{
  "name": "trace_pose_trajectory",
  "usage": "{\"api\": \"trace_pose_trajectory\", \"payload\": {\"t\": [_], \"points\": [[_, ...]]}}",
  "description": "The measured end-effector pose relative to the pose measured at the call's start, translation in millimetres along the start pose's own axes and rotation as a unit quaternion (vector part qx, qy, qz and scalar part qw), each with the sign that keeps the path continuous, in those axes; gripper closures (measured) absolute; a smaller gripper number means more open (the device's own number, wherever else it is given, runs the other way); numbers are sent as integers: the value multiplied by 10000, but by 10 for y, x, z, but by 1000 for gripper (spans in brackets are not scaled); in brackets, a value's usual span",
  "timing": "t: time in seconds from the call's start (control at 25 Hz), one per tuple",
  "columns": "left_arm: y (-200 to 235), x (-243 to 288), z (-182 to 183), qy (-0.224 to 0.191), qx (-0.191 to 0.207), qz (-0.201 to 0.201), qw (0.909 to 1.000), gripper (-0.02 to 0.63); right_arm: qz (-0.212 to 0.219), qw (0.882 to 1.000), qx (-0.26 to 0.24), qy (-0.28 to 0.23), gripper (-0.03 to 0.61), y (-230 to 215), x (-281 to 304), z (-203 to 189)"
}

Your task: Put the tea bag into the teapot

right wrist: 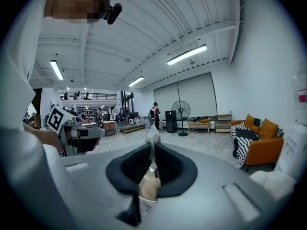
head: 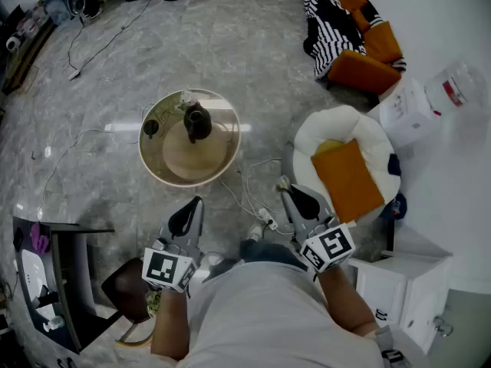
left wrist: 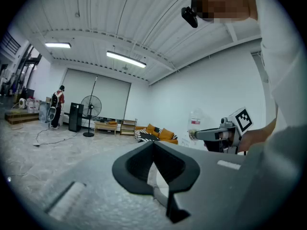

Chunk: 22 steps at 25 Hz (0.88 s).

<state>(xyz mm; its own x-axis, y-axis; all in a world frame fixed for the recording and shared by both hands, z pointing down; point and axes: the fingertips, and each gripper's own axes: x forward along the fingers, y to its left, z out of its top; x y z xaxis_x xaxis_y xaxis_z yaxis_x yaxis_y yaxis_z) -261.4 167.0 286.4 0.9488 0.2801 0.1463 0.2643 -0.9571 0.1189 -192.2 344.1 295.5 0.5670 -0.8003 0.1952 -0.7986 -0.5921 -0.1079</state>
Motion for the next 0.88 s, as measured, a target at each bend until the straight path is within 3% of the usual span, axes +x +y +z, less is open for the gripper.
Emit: {"api": "trace_pose_trajectory", "payload": {"t": [0.88], "points": [[-475,1440,-74,391,194,-164,9989,607,-55,9988,476,-26,552,-1548,-84,-110]]}}
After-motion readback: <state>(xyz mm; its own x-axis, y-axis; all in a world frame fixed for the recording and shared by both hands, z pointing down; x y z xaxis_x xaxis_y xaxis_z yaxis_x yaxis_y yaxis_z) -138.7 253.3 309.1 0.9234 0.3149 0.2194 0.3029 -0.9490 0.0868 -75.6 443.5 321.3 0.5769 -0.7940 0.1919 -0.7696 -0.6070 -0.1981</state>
